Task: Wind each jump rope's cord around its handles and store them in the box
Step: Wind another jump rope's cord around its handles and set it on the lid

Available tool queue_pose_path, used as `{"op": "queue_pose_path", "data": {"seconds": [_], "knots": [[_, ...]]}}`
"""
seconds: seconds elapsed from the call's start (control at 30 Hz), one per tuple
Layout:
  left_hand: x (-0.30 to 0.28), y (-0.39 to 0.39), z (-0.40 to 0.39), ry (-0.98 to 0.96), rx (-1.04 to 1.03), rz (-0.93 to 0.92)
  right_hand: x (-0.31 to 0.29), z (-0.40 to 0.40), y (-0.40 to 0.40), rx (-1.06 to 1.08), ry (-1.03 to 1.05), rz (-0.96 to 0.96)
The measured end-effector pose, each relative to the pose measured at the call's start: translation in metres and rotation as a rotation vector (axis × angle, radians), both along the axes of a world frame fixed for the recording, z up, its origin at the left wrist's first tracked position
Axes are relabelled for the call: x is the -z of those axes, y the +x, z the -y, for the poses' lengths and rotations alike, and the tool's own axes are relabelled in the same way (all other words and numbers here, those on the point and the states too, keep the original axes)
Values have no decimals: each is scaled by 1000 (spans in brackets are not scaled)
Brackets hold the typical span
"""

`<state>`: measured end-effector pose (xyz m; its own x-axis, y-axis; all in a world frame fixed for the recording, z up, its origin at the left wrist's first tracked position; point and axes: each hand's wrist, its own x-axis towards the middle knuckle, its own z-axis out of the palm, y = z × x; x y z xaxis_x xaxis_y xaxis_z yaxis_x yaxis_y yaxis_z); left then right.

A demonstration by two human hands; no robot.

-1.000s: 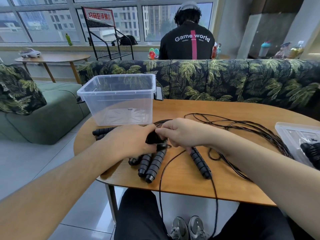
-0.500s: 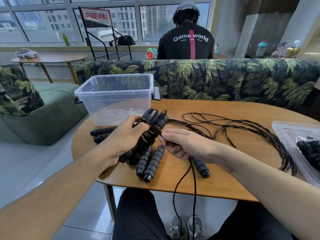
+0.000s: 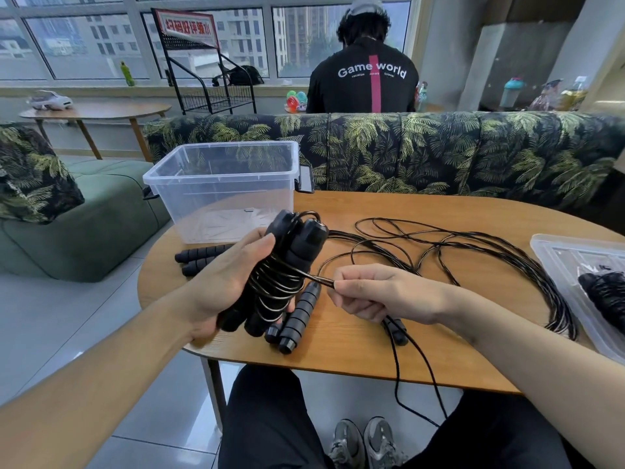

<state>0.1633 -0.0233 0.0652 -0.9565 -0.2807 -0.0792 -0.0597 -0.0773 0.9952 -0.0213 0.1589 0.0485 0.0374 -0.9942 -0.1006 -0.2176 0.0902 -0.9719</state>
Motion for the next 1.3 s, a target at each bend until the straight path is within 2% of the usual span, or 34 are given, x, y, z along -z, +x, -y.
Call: {"op": "queue_pose_path", "data": {"seconds": [0.1, 0.33, 0.47, 0.63, 0.7, 0.87, 1.07, 1.17, 1.3], "knots": [[-5, 2, 3, 28, 52, -4, -4, -1, -2, 64, -12, -83], [-18, 4, 13, -81, 193, 89, -13, 13, -12, 209, -65, -351], [-24, 2, 25, -222, 284, 149, -25, 15, -19, 133, -57, -366], [-38, -5, 23, -457, 395, 202, -35, 11, -28, -71, 84, -99], [-46, -8, 17, -621, 453, 266, -38, 12, -29, -75, 146, -90], [-61, -17, -6, -1143, 508, 476, -36, 21, -21, 103, 218, -212], [-52, -29, -29, -1687, 428, 587, -34, 32, -7, 348, 242, -94], [-44, -37, -27, -1786, 324, 590, -37, 35, 2, 428, 267, -46], [-43, -40, -13, -1732, 250, 590, -41, 34, 8, 460, 264, -12]]}}
